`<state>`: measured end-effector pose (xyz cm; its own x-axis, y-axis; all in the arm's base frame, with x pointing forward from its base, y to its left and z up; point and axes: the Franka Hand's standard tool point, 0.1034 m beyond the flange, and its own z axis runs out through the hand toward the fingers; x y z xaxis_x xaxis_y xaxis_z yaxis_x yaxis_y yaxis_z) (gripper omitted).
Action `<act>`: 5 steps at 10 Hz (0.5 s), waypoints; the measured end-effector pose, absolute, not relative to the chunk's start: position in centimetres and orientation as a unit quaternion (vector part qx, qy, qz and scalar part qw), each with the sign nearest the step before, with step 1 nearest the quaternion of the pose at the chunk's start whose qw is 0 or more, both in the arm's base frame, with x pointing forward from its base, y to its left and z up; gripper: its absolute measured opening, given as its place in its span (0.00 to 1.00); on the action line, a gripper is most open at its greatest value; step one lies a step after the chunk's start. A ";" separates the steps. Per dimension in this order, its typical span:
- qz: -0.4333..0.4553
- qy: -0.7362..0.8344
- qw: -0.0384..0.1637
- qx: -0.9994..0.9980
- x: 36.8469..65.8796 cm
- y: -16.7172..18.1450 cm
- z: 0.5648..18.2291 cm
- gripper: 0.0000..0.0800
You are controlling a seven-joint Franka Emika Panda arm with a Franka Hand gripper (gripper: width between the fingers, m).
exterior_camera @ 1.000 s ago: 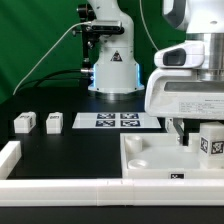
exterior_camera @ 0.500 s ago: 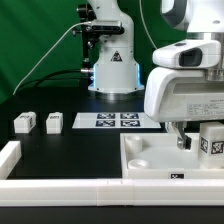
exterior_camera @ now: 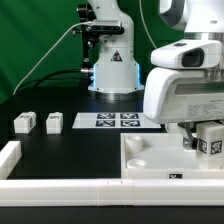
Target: Assemble one leg
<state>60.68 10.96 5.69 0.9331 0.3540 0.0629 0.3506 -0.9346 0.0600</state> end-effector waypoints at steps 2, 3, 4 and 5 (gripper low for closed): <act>0.036 0.175 0.024 0.984 60.7 10.9 5.7 0.36; 0.037 0.161 0.023 0.986 60.7 10.9 5.7 0.36; 0.037 0.147 0.022 0.988 60.7 11.0 5.7 0.36; 0.038 0.111 0.020 0.993 60.7 11.0 5.7 0.36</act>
Offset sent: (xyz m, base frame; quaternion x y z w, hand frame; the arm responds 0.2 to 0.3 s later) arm 0.0000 0.0000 0.0000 0.0000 0.0000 0.0000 1.0000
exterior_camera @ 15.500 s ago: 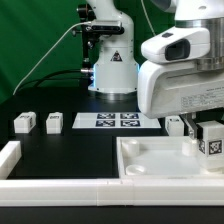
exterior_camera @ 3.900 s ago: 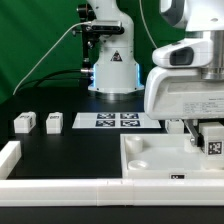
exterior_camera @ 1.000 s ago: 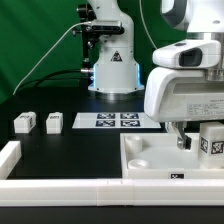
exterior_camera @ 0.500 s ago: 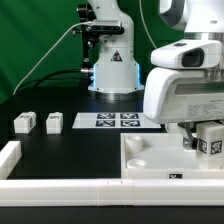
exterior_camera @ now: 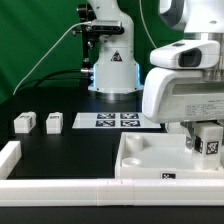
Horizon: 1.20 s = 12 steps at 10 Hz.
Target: Assemble one leg
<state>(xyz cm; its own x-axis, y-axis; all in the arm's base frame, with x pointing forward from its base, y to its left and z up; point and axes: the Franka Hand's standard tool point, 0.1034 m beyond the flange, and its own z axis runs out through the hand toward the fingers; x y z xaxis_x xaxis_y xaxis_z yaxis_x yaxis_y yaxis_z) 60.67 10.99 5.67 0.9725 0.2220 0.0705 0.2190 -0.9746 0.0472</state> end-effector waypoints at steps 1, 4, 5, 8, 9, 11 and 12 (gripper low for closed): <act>0.039 0.039 0.014 0.998 60.6 11.1 5.7 0.36; 0.041 -0.136 0.001 0.990 60.5 11.6 5.6 0.36; 0.041 -0.196 -0.001 0.980 60.5 11.8 5.6 0.36; 0.043 -0.315 0.012 0.948 60.2 10.5 5.6 0.36; 0.041 -0.361 0.020 0.931 59.9 9.9 5.6 0.36; 0.038 -0.411 0.033 0.910 59.6 8.9 5.6 0.36; 0.037 -0.412 0.036 0.910 59.6 8.7 5.6 0.36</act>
Offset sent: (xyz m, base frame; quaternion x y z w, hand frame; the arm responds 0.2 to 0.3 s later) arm -0.0118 0.0041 0.0002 -0.0164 0.0251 0.3816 0.9238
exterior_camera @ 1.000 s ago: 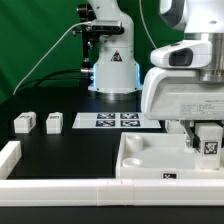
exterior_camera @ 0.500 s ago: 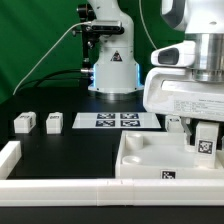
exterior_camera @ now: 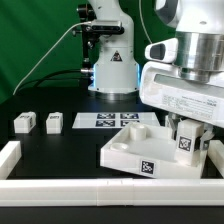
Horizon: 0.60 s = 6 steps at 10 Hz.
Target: Assemble one leg
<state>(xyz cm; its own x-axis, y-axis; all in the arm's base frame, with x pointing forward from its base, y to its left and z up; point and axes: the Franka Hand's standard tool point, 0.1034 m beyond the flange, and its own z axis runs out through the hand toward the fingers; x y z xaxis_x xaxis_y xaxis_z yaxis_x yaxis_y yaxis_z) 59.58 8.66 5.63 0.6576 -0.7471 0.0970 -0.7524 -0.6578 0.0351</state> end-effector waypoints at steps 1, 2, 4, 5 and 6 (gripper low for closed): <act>0.037 -0.407 0.036 0.912 59.6 8.7 5.6 0.49; 0.036 -0.406 0.036 0.912 59.5 8.9 5.5 0.66; 0.035 -0.403 0.036 0.914 59.4 9.2 5.4 0.79; 0.035 -0.404 0.036 0.913 59.4 9.2 5.4 0.80; 0.035 -0.404 0.036 0.913 59.4 9.2 5.4 0.80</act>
Offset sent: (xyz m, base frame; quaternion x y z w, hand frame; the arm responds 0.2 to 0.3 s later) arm -0.0010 0.0051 0.0005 -0.0165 0.0081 -0.0197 0.9996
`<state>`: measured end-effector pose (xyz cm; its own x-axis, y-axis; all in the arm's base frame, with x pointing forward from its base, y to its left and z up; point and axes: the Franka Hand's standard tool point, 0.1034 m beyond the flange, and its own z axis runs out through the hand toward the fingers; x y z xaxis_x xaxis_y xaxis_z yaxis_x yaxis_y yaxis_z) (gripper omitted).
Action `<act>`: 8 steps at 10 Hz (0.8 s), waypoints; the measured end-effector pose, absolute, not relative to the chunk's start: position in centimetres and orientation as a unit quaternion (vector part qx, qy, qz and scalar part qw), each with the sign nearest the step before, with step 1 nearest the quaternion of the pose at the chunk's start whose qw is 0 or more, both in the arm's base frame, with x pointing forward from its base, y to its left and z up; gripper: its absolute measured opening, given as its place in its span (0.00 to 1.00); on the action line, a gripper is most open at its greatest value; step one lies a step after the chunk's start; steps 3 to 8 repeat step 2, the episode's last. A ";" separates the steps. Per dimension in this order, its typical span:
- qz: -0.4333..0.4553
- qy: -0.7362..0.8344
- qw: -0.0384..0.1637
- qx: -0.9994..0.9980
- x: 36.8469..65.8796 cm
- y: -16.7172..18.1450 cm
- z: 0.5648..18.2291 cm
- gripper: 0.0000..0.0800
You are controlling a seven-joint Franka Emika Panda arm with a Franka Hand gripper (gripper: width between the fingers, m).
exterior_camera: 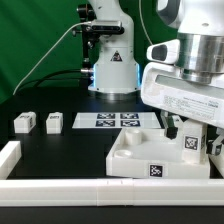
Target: Assemble one leg
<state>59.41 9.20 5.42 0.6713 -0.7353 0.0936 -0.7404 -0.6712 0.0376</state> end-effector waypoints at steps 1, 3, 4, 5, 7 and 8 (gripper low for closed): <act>0.035 -0.404 0.036 0.913 59.4 9.2 5.4 0.81; 0.035 -0.404 0.036 0.913 59.4 9.2 5.4 0.81; 0.035 -0.404 0.036 0.913 59.4 9.2 5.4 0.81; 0.035 -0.404 0.036 0.913 59.4 9.2 5.4 0.81; 0.035 -0.404 0.036 0.913 59.4 9.2 5.4 0.81; 0.035 -0.404 0.036 0.913 59.4 9.2 5.4 0.81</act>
Offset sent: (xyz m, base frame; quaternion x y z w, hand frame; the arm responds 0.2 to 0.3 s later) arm 0.0000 0.0000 0.0000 0.0000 0.0000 0.0000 1.0000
